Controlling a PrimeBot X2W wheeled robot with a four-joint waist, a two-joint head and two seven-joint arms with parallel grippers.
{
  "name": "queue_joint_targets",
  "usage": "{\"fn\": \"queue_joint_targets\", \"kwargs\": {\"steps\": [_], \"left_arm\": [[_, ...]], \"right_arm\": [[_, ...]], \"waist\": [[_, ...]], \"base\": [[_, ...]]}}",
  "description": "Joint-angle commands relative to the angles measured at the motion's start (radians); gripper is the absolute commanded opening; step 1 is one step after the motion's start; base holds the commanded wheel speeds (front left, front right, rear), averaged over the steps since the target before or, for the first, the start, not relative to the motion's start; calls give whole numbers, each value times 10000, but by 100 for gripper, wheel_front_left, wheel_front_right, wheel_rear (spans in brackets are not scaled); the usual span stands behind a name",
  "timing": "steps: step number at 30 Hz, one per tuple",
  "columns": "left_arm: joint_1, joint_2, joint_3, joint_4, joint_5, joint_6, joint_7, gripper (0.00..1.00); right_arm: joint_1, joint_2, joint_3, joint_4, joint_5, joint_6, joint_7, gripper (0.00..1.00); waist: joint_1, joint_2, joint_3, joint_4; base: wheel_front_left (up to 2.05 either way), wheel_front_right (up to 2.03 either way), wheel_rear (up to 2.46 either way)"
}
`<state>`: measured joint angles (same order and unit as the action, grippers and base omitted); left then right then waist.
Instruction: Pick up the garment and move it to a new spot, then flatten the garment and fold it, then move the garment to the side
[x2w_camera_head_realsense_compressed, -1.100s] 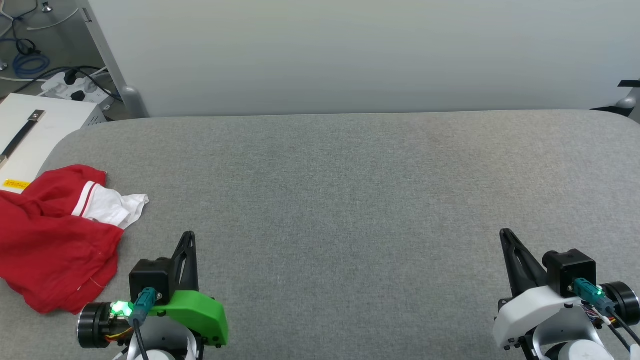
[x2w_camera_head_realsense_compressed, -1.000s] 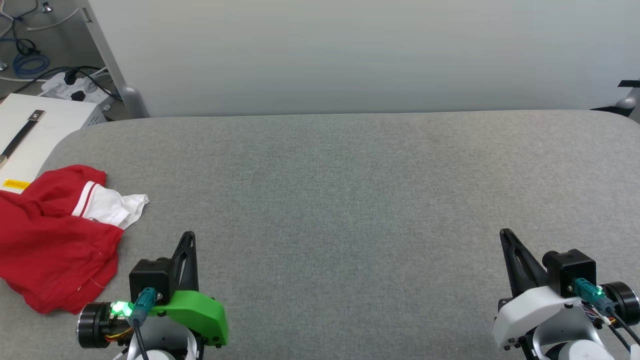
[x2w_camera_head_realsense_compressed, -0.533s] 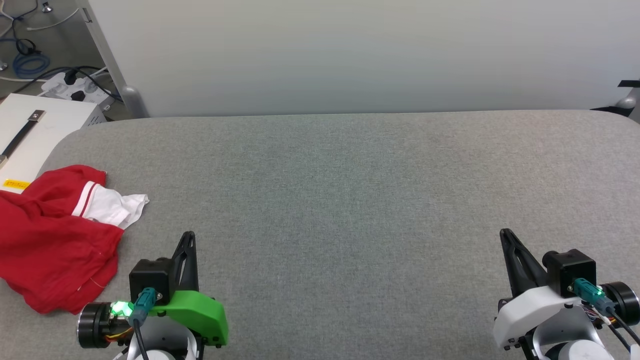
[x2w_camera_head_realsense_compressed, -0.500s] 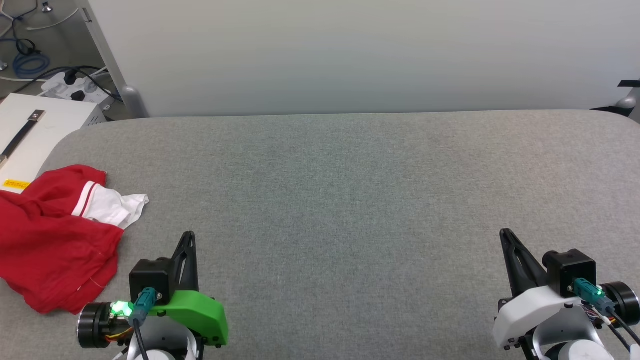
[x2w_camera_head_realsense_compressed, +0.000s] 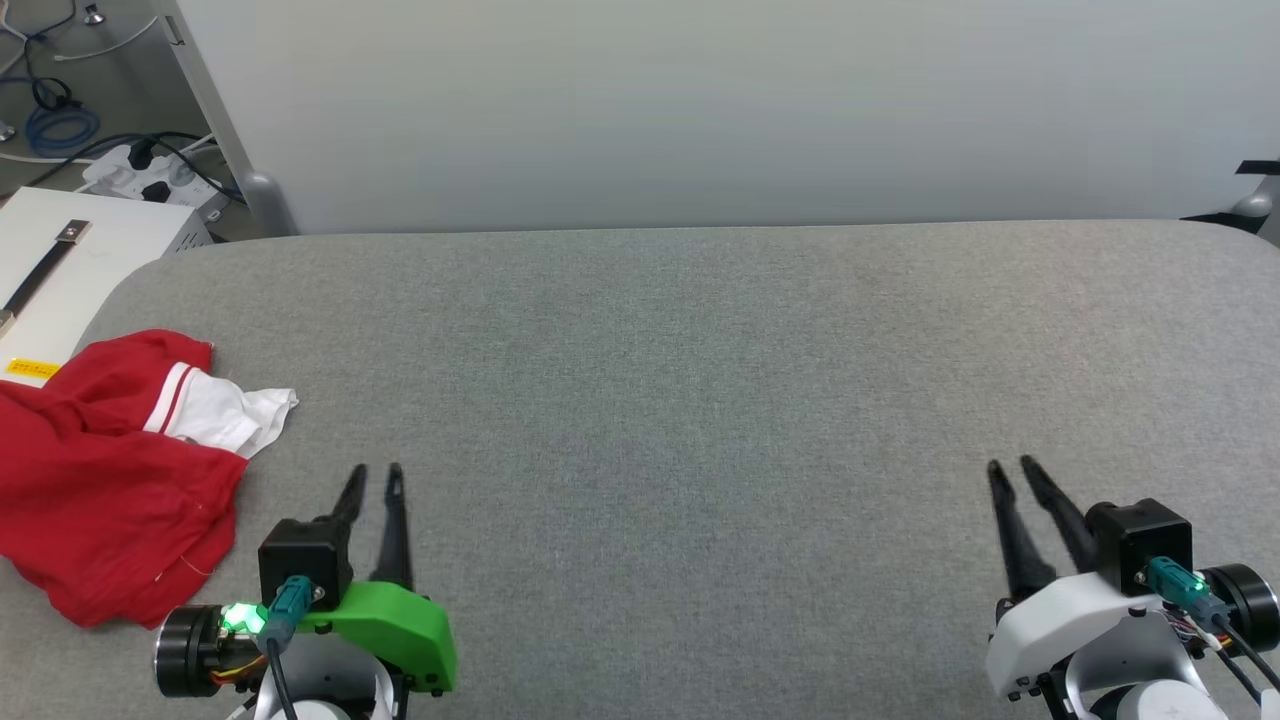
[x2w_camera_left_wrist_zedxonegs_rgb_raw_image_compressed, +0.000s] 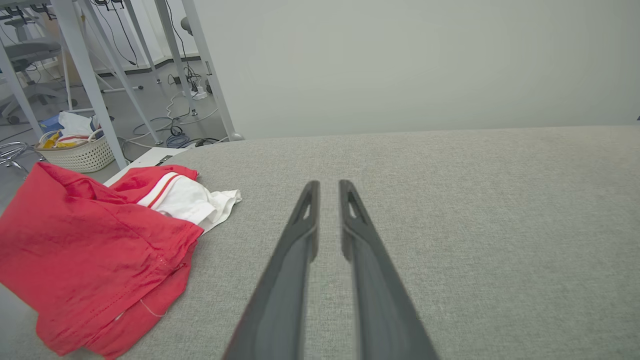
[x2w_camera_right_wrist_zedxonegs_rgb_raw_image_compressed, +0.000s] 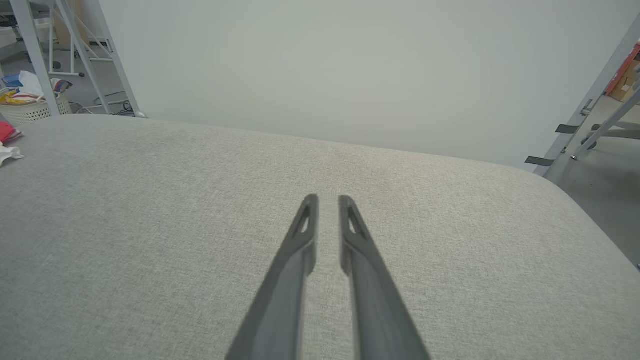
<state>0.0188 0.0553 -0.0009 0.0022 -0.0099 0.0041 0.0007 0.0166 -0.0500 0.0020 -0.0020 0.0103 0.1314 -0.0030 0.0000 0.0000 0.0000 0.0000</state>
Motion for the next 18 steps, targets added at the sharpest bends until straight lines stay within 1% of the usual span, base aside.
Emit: {"fn": "queue_joint_targets", "kwargs": {"steps": [1,18], "left_arm": [[1,0,-11,3,-15,-1,-15,100],[-35,-7,-191,7,-308,-7,-365,100]], "right_arm": [[1,-1,4,3,10,0,-14,100],[-4,-12,69,86,442,-1,-359,100]], "waist": [[0,0,0,0],[0,0,-4,-25]], "base": [[0,0,0],[0,0,0]]}}
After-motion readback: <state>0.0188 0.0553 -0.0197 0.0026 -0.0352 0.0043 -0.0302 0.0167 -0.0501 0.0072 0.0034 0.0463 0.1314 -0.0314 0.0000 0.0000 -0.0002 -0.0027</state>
